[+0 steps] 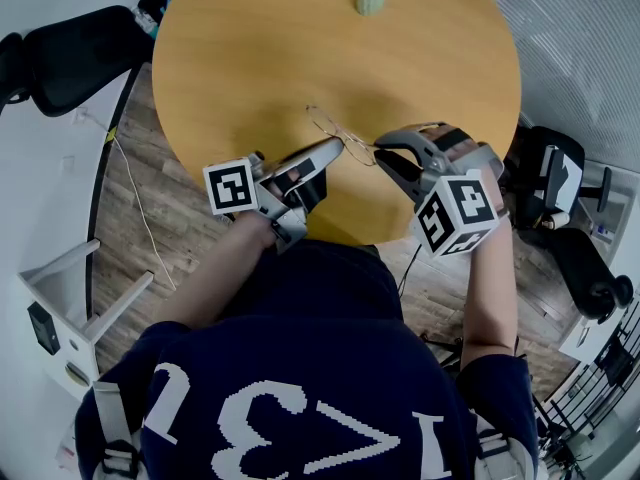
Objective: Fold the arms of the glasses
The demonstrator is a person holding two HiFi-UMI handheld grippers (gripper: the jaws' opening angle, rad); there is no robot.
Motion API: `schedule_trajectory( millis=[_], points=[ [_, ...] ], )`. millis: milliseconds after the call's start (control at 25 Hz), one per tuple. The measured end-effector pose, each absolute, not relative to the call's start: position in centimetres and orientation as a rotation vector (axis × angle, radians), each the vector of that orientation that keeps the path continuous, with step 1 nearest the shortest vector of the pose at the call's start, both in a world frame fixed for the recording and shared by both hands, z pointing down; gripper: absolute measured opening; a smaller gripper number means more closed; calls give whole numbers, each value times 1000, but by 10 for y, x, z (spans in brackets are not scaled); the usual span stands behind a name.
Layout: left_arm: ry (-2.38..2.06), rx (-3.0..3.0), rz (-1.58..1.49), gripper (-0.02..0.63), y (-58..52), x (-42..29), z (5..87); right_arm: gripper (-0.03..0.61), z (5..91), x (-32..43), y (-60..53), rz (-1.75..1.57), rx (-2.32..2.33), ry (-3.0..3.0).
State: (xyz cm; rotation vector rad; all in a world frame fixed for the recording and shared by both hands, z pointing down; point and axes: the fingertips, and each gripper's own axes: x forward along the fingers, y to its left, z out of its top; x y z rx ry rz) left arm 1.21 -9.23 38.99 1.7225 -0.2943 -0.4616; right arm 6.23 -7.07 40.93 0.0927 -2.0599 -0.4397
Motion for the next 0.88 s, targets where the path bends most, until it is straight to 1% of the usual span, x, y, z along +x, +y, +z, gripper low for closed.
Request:
schedule_trajectory(
  millis=[520,880],
  points=[
    [-289,1720,-459,18,-98,14,388,76,421,65,-57,-306,30,-2138],
    [-289,1713,-441,18,-98,18,392,75,425,78,-77,-266,183,-2157]
  ],
)
